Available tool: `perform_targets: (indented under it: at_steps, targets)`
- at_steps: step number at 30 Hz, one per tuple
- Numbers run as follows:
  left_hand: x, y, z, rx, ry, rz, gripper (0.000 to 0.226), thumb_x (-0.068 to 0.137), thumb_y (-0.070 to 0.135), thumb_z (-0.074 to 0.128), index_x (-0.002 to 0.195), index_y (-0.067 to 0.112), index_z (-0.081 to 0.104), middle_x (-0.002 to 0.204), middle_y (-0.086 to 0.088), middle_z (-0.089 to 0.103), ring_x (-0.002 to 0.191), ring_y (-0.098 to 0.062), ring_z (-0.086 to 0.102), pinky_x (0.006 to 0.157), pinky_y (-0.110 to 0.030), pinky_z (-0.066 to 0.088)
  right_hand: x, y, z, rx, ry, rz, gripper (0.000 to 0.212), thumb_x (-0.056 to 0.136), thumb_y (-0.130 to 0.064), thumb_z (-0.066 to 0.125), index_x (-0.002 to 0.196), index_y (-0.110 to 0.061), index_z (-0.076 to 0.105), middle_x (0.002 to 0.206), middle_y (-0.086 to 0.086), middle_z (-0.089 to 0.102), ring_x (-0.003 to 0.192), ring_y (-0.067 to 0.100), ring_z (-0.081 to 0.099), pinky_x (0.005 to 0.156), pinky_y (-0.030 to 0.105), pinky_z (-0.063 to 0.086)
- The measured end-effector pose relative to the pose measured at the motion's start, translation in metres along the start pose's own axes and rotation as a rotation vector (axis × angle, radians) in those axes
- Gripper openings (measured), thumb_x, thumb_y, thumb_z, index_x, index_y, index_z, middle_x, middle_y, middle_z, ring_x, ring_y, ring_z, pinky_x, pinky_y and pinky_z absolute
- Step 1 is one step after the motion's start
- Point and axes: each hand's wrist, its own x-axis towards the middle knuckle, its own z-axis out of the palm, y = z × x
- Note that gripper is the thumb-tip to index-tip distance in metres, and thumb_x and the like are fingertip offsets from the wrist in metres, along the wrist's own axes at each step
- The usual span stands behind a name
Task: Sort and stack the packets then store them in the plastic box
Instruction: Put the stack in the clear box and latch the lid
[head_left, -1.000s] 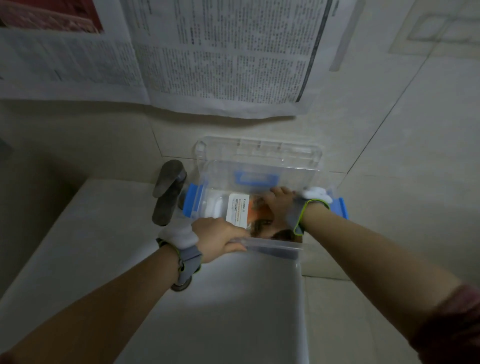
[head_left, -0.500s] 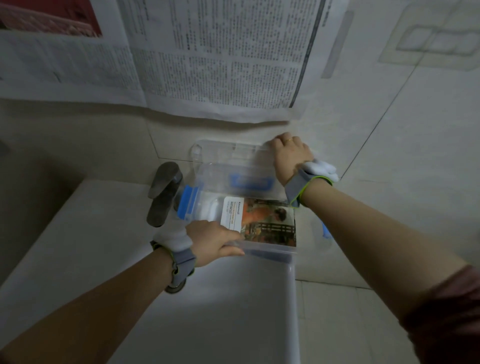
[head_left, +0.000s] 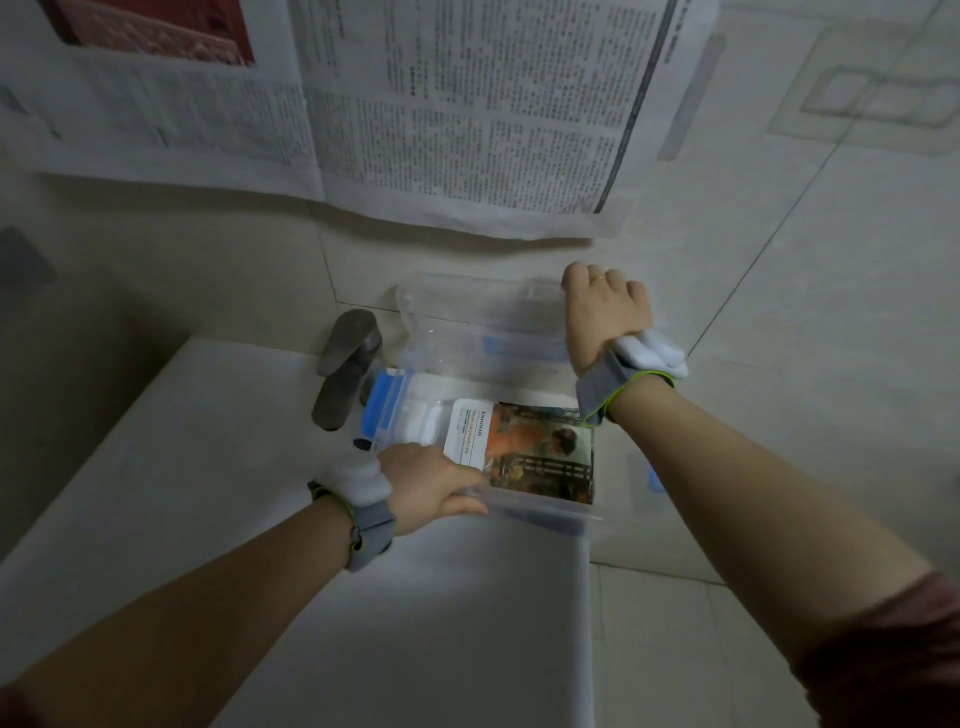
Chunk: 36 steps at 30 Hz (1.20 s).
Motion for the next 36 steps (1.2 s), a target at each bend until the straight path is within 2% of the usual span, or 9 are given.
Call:
perform_targets:
  at_steps: [5, 8, 11, 15, 20, 24, 27, 32, 36]
  targets:
    - [0.000, 0.009, -0.002, 0.020, 0.022, 0.002, 0.042, 0.092, 0.051, 0.039, 0.119, 0.024, 0.055, 0.110, -0.007, 0.064, 0.101, -0.025, 0.058, 0.073, -0.027, 0.039, -0.030, 0.013, -0.024, -0.059, 0.262, 0.011, 0.017, 0.072, -0.002, 0.059, 0.088, -0.009, 0.056, 0.075, 0.012, 0.061, 0.070, 0.031, 0.059, 0.070, 0.033, 0.024]
    - [-0.005, 0.004, 0.007, -0.046, 0.085, 0.037, 0.050, 0.087, 0.057, 0.037, 0.117, 0.021, 0.056, 0.104, -0.006, 0.069, 0.093, -0.025, 0.064, 0.070, -0.030, 0.048, -0.063, 0.011, -0.032, -0.031, 0.225, -0.041, 0.023, 0.071, -0.005, 0.065, 0.092, -0.011, 0.057, 0.079, 0.011, 0.063, 0.072, 0.031, 0.060, 0.069, 0.033, 0.039]
    - [-0.013, 0.001, 0.020, 0.203, 0.496, 0.189, 0.033, 0.083, 0.041, 0.042, 0.104, 0.017, 0.050, 0.081, -0.001, 0.066, 0.068, -0.020, 0.064, 0.052, -0.027, 0.049, -0.093, 0.007, -0.026, 0.050, 0.064, -0.093, 0.032, 0.065, -0.010, 0.075, 0.093, -0.011, 0.061, 0.084, 0.012, 0.067, 0.075, 0.033, 0.065, 0.066, 0.034, 0.050]
    - [-0.020, 0.017, 0.029, 0.515, 0.954, 0.224, 0.034, 0.088, 0.014, 0.046, 0.122, 0.017, 0.047, 0.120, -0.007, 0.045, 0.104, -0.024, 0.045, 0.090, -0.036, 0.034, -0.123, 0.008, -0.015, 0.157, -0.114, -0.155, 0.042, 0.053, -0.013, 0.082, 0.089, -0.009, 0.061, 0.088, 0.012, 0.069, 0.076, 0.034, 0.068, 0.063, 0.034, 0.055]
    - [-0.016, 0.010, 0.025, 0.458, 0.712, 0.031, 0.103, 0.051, 0.051, 0.080, 0.133, 0.007, 0.037, 0.141, -0.017, 0.042, 0.128, -0.030, 0.037, 0.112, -0.041, 0.015, -0.160, 0.001, -0.005, 0.294, -0.078, -0.202, 0.027, 0.075, -0.033, 0.055, 0.094, -0.015, 0.053, 0.088, 0.007, 0.068, 0.082, 0.023, 0.061, 0.078, 0.029, 0.044]
    - [-0.011, 0.005, 0.033, 0.369, 0.711, 0.147, 0.053, 0.072, 0.045, 0.065, 0.109, 0.008, 0.063, 0.105, -0.010, 0.073, 0.098, -0.025, 0.069, 0.090, -0.035, 0.048, -0.171, 0.004, -0.001, 0.298, -0.074, -0.305, 0.037, 0.077, -0.049, 0.050, 0.099, -0.020, 0.047, 0.101, 0.004, 0.068, 0.095, 0.015, 0.055, 0.091, 0.029, 0.033]
    - [-0.012, 0.003, 0.040, 0.312, 0.702, 0.187, 0.042, 0.078, 0.035, 0.051, 0.114, 0.012, 0.052, 0.098, -0.007, 0.075, 0.091, -0.022, 0.071, 0.085, -0.031, 0.053, -0.178, -0.001, 0.005, 0.141, -0.125, -0.318, 0.046, 0.060, -0.029, 0.063, 0.102, -0.021, 0.046, 0.112, 0.003, 0.069, 0.099, 0.019, 0.068, 0.096, 0.032, 0.047]
    - [-0.011, 0.004, 0.034, 0.291, 0.613, 0.189, 0.071, 0.060, 0.036, 0.074, 0.123, 0.016, 0.047, 0.090, -0.005, 0.071, 0.082, -0.024, 0.069, 0.072, -0.028, 0.055, -0.172, -0.001, 0.000, 0.324, -0.196, -0.278, 0.044, 0.078, -0.052, 0.048, 0.099, -0.014, 0.056, 0.102, 0.008, 0.071, 0.091, 0.027, 0.068, 0.082, 0.033, 0.055]
    - [-0.005, 0.010, 0.015, 0.279, 0.488, 0.159, 0.071, 0.082, 0.072, 0.022, 0.122, 0.025, 0.058, 0.090, -0.001, 0.065, 0.081, -0.021, 0.065, 0.072, -0.027, 0.052, -0.146, 0.016, -0.003, 0.468, -0.036, 0.009, 0.037, 0.084, -0.038, 0.042, 0.094, -0.010, 0.064, 0.105, 0.015, 0.068, 0.101, 0.038, 0.063, 0.088, 0.038, 0.047]
